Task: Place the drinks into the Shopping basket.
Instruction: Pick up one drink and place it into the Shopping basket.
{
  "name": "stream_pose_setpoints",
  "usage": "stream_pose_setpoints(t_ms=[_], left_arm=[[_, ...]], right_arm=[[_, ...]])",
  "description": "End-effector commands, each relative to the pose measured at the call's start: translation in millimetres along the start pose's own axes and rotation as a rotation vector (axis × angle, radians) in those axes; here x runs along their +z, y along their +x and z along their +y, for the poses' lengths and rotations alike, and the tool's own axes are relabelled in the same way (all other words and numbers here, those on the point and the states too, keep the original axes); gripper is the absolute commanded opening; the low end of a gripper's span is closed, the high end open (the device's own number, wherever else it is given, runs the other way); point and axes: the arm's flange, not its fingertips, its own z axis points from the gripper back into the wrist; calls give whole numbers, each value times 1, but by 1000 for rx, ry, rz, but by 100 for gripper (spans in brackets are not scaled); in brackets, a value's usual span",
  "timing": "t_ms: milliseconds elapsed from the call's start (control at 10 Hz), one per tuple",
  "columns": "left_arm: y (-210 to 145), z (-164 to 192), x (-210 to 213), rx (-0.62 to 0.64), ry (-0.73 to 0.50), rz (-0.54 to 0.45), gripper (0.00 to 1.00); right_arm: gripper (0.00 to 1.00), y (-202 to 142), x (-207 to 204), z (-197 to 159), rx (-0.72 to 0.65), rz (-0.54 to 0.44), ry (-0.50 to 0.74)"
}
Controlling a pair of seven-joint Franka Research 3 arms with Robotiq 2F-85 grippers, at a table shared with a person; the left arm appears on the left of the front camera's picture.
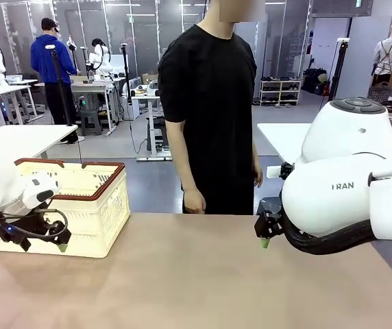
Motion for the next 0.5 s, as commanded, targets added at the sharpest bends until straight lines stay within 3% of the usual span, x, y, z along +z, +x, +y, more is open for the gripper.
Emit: stream_pose_setpoints(t_ms=[0, 100, 200, 300, 400], left_arm=[[-67, 15, -12, -3, -1, -22, 100], [-67, 17, -11, -3, -12, -21, 100], [0, 4, -5, 8, -1, 7, 100], [0, 4, -5, 8, -1, 7, 100], [0, 4, -5, 8, -1, 7, 100]], right_arm=[[100, -43, -20, -16, -30, 3, 26], [100, -41, -22, -14, -43, 13, 8], [100, -37, -23, -11, -81, 16, -34], [100, 0, -7, -1, -13, 19, 5], [100, 0, -7, -1, -13, 19, 5]])
